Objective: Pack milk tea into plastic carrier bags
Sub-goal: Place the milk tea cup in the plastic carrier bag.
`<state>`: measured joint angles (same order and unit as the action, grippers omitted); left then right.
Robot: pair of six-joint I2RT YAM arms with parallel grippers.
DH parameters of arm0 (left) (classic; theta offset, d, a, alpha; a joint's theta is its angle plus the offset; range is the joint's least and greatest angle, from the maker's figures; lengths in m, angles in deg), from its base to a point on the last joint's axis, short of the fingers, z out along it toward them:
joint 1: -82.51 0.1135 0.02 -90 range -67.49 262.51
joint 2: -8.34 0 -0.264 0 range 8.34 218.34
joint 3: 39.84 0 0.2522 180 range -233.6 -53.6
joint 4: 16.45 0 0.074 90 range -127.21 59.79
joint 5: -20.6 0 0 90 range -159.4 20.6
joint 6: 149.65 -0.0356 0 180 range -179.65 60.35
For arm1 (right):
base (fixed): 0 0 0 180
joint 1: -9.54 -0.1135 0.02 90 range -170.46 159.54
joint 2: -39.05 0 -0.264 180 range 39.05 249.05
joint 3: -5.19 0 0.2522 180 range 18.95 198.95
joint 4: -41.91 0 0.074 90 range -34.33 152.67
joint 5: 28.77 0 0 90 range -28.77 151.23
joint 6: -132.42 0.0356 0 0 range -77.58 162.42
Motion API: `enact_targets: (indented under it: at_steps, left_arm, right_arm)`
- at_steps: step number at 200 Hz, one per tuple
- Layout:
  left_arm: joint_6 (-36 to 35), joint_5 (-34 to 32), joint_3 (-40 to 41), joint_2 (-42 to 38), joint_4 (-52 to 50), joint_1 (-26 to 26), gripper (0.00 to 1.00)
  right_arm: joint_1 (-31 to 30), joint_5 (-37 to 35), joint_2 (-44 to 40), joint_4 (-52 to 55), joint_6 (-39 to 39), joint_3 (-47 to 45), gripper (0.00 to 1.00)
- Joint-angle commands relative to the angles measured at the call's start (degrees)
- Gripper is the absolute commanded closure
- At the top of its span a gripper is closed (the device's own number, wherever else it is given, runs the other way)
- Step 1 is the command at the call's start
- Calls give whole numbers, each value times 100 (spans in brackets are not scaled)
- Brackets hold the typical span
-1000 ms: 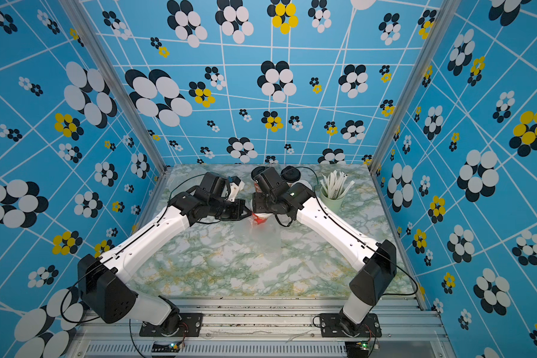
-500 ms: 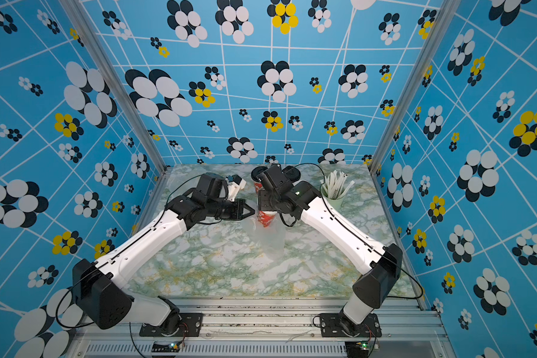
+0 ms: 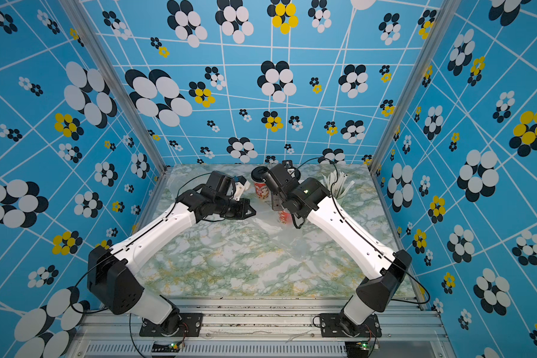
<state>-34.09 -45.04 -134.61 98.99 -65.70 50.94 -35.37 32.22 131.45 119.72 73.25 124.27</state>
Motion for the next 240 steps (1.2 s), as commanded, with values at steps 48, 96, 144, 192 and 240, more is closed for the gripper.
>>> enact_targets:
  at_steps: [48,96,144,192,240]
  left_arm:
    - [-280,-136,-226,375,-294,-226,100]
    - [-65,161,-196,241,-34,-235,100]
    - [153,531,-244,56,120,-288,100]
    - [433,854,-268,-112,385,-289,100]
    - [504,895,-348,-183,411,-297,100]
  right_arm:
    - [16,1072,182,-421,-33,55,54]
    - [34,840,372,-453,-106,24,54]
    - [61,560,471,-418,-194,-67,54]
    - [133,652,488,-548,-199,-321,55]
    - [140,870,522,-735,-156,-553,55]
